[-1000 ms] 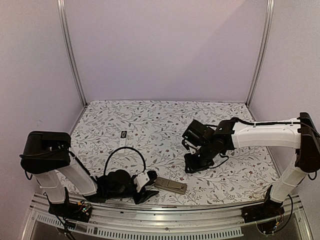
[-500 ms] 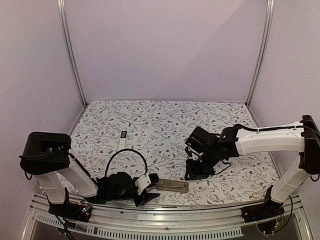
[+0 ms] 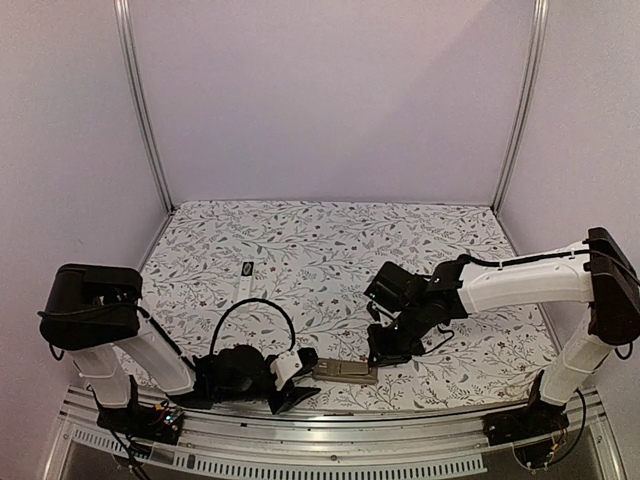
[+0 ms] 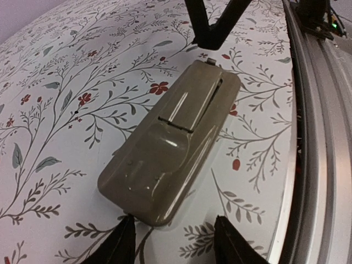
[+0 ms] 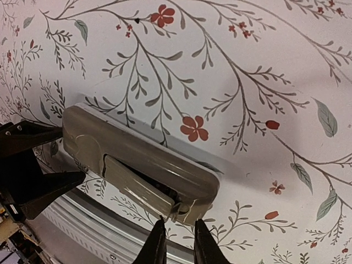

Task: Load the batteries into the remote control
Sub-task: Adjust the remote control without the battery cover at the center of the board, then load the battery cover onto the remote control without the battery cover, then press the battery cover on the remote control, then pick up the remote control from the center of the board, then pass from the right arm to the left

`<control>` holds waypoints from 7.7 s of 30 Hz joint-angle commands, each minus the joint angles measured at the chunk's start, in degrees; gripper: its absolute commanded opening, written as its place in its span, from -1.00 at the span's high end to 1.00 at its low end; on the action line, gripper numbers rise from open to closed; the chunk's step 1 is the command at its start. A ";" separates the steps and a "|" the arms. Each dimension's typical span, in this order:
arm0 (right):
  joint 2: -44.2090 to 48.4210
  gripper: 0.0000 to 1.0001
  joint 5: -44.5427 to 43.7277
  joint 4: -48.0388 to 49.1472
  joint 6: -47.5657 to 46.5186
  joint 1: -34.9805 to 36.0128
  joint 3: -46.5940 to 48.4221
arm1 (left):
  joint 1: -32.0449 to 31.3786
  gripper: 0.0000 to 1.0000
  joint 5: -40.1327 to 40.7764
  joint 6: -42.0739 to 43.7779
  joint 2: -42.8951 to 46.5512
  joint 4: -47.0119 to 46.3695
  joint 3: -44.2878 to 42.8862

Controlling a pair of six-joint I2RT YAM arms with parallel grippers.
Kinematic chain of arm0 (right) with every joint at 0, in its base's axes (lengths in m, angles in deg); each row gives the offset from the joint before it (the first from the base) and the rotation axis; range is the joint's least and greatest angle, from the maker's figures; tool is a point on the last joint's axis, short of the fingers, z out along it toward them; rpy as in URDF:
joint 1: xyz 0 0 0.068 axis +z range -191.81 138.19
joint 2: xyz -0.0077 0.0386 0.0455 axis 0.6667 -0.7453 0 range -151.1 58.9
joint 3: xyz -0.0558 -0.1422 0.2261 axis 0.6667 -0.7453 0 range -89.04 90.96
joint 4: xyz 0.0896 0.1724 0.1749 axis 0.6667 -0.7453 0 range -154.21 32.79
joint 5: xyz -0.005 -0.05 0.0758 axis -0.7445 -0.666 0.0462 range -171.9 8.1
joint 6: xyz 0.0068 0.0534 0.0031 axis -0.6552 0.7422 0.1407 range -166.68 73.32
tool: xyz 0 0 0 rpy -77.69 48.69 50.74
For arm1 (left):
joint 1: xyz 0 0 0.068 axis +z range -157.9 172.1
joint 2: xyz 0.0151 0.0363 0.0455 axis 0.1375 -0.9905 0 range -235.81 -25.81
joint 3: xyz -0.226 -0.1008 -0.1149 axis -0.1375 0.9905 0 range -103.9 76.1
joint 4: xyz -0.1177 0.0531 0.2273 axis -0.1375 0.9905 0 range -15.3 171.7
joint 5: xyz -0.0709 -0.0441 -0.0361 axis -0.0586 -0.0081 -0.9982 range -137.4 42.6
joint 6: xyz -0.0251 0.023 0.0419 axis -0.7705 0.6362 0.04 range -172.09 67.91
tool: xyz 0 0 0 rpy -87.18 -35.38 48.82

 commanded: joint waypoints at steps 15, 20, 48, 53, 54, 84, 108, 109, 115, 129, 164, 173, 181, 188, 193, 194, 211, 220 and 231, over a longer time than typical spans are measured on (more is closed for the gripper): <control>-2.72 0.78 1.35 2.48 -0.08 0.35 -0.90 | -0.79 0.03 -0.33 -0.25 0.06 0.73 -0.77; -2.87 0.80 1.83 2.98 -0.33 0.41 -0.75 | -0.82 0.03 -0.33 -0.26 0.06 0.59 -0.72; -6.19 0.86 2.44 4.22 -1.02 0.98 -0.07 | -0.84 0.04 -0.24 -0.35 0.02 0.70 -0.82; -5.86 0.78 -0.50 0.40 -1.97 0.96 1.56 | -0.82 0.03 -0.16 -0.41 -0.01 0.73 -0.81; -5.68 0.77 -1.03 -0.40 -2.28 0.96 2.08 | -0.78 0.03 -0.20 -0.36 -0.07 0.73 -0.81; -7.59 1.00 -0.14 -1.59 -9.31 1.93 7.97 | -0.78 0.03 -0.33 -0.50 -0.23 1.34 -1.31; -4.48 0.12 2.17 0.60 -28.17 1.76 13.01 | -0.09 -0.10 1.80 -3.09 11.84 5.44 0.63; -4.62 -0.12 2.84 0.41 -30.49 1.82 13.29 | 0.58 -0.13 2.12 -4.33 15.54 6.60 1.52; -9.92 -0.45 -0.70 -3.72 -48.28 2.86 19.58 | 5.28 -0.49 7.70 -11.67 43.50 16.21 8.92; -26.20 -0.46 -6.76 -8.56 -60.32 7.95 29.81 | 9.27 -0.72 24.49 -6.31 79.60 45.83 2.84; -9.35 0.63 3.39 -4.56 -52.73 -4.84 46.80 | 27.33 -0.62 -12.45 -1.92 51.50 38.97 -17.11; -2.83 0.62 13.84 6.81 -49.91 -4.92 48.62 | 25.57 -0.69 -26.56 -4.88 43.92 29.52 -22.83; 0.69 0.62 23.45 15.03 -48.79 -4.91 45.94 | 23.55 -0.76 -33.27 -6.58 37.26 21.69 -28.26; 1.48 0.61 26.82 19.12 -47.41 -4.86 44.09 | 22.51 -0.51 -34.07 -9.48 32.64 20.08 -32.04; 1.87 0.61 27.98 20.86 -47.35 -4.88 42.89 | 22.25 -0.26 -34.55 -11.52 31.15 17.01 -32.46; 1.92 0.61 27.97 20.93 -47.35 -4.92 42.82 | 22.21 -0.22 -34.58 -11.58 31.04 16.70 -32.54; 2.63 0.61 28.83 23.32 -45.51 -4.92 40.40 | 21.81 0.20 -34.52 -12.38 29.29 14.79 -33.38; 3.03 0.61 28.67 24.05 -45.20 -4.92 38.96 | 21.71 0.65 -34.86 -12.34 29.45 14.62 -33.18; 4.35 -0.19 25.93 24.07 -45.76 -4.87 37.11 | 21.63 1.00 -30.92 -11.79 31.89 18.79 -31.68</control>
